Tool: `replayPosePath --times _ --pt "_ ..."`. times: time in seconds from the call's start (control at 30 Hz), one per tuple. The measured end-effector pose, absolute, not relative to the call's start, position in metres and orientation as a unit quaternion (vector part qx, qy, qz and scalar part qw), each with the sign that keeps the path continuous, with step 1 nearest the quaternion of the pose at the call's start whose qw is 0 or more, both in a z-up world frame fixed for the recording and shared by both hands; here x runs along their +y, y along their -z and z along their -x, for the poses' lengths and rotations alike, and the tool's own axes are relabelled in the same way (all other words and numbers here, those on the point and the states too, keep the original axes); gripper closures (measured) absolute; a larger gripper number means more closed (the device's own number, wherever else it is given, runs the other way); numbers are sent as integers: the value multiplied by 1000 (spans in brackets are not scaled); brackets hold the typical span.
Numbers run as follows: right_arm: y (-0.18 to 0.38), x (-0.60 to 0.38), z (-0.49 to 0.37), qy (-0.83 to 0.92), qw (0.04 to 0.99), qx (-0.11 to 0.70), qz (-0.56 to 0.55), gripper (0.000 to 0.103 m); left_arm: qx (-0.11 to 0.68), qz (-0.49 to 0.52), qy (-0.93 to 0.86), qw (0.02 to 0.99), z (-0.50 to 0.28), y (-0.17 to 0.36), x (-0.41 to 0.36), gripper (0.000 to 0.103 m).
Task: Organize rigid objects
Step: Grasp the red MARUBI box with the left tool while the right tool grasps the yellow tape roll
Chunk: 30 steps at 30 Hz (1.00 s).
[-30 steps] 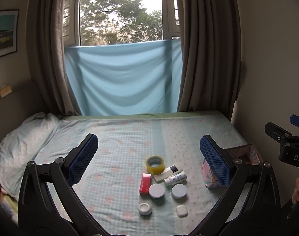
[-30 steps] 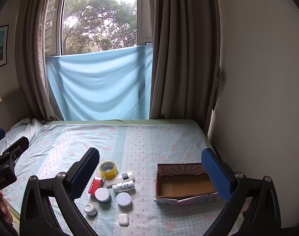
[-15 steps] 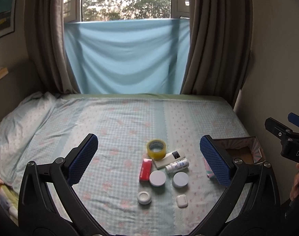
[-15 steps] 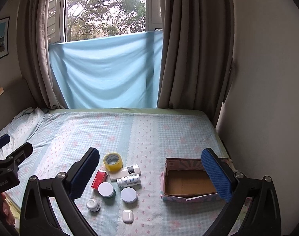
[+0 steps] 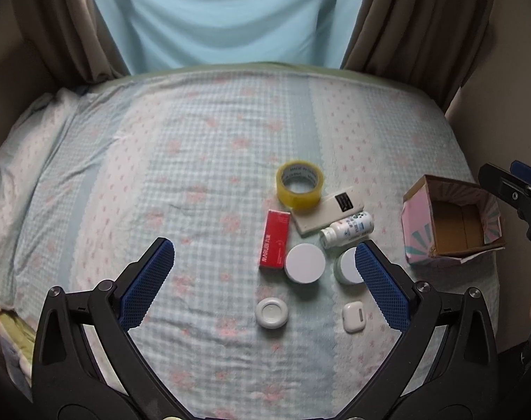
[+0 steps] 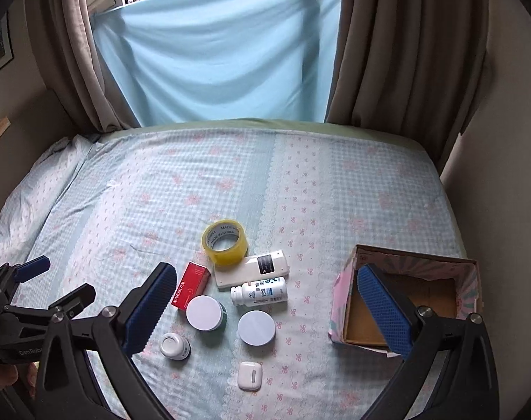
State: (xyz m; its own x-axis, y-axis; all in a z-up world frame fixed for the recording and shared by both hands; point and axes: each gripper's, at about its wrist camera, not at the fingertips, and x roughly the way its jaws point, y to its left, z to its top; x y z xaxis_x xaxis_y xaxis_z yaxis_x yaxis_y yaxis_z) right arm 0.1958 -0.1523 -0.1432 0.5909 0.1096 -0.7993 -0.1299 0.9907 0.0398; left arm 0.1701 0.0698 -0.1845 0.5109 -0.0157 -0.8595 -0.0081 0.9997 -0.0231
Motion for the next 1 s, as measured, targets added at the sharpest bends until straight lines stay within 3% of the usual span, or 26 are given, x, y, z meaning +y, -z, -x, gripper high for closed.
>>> replayPosePath --times 0.47,0.7,0.8,1.0 --pt "266 -100 -327 -206 830 515 64 0 644 37 24 764 -278 338 85 0" --pt "353 -62 -370 -253 779 564 107 0 705 26 42 708 -310 410 73 7" --pt "383 -52 -380 -275 757 582 113 0 729 26 46 682 -318 439 70 17" --pt "416 -38 -388 -290 739 590 145 0 747 39 49 662 -319 465 71 22"
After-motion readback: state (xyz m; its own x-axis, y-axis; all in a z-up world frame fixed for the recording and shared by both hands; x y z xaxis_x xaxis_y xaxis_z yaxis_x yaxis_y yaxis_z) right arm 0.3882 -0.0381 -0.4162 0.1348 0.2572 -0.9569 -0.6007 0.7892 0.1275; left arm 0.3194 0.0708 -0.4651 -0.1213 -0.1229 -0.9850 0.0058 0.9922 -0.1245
